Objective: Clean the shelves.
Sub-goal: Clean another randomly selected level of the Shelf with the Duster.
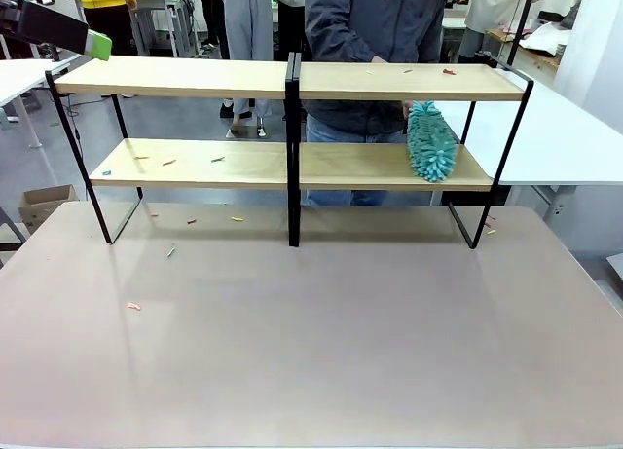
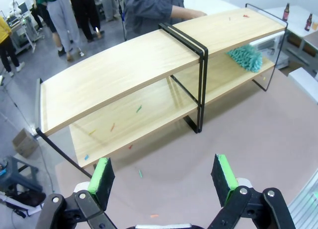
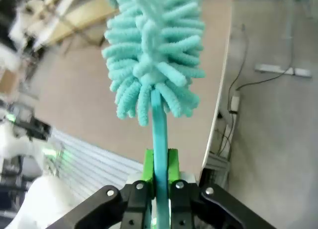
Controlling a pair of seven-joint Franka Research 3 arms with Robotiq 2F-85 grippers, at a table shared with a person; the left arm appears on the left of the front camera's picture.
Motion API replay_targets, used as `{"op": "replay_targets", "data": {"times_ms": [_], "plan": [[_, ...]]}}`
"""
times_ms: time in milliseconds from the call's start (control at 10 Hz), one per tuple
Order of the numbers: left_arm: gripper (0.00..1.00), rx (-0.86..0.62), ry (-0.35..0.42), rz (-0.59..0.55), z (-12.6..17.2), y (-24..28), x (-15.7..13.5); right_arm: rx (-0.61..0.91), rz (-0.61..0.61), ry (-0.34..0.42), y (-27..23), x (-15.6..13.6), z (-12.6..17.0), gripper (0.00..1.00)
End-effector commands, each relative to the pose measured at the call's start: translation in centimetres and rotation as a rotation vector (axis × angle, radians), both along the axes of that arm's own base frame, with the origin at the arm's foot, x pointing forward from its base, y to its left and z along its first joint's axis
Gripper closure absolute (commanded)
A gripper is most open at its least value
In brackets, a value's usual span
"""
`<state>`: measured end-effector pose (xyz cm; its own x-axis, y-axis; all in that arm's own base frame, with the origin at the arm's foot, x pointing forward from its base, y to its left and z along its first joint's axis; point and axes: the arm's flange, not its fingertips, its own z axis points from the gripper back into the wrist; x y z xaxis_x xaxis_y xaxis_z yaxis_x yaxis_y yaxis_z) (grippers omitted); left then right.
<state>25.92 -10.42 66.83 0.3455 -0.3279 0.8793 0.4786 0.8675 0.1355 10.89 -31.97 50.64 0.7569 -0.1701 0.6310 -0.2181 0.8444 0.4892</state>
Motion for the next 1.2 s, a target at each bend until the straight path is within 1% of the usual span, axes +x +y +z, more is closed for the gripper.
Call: {"op": "replay_targets", "data": {"times_ms": [0,100,200,300,500,700,800,900,1100], "plan": [[0.00,0.001,0.002,0.000,-0.1,0.2,0.0,0.015,-0.087,-0.099,1.1,-0.6,1.4,0.88],[0.00,0.001,0.002,0.000,-0.1,0.2,0.0,0.000,0.000,0.000,0.0,0.0,0.0,0.88],[0.00,0.001,0.002,0.000,-0.1,0.2,0.0,0.018,-0.040,-0.027,-0.2,0.0,0.2,0.88],[0.00,0.001,0.002,0.000,-0.1,0.2,0.0,-0.015,0.000,-0.024,0.7,0.2,0.9,0.88],[0.00,0.001,0.002,0.000,-0.1,0.2,0.0,-0.028,0.033,-0.031,1.6,0.6,1.4,0.88],[0.00,0.001,0.002,0.000,-0.1,0.2,0.0,-0.066,0.081,-0.051,3.5,1.4,2.2,0.88],[0.00,0.001,0.002,0.000,-0.1,0.2,0.0,-0.088,0.096,-0.045,4.2,2.0,2.6,0.88],[0.00,0.001,0.002,0.000,-0.1,0.2,0.0,-0.075,0.096,-0.044,4.0,2.2,2.7,0.88],[0.00,0.001,0.002,0.000,-0.1,0.2,0.0,-0.050,0.077,-0.026,3.3,1.8,1.8,0.88]]}}
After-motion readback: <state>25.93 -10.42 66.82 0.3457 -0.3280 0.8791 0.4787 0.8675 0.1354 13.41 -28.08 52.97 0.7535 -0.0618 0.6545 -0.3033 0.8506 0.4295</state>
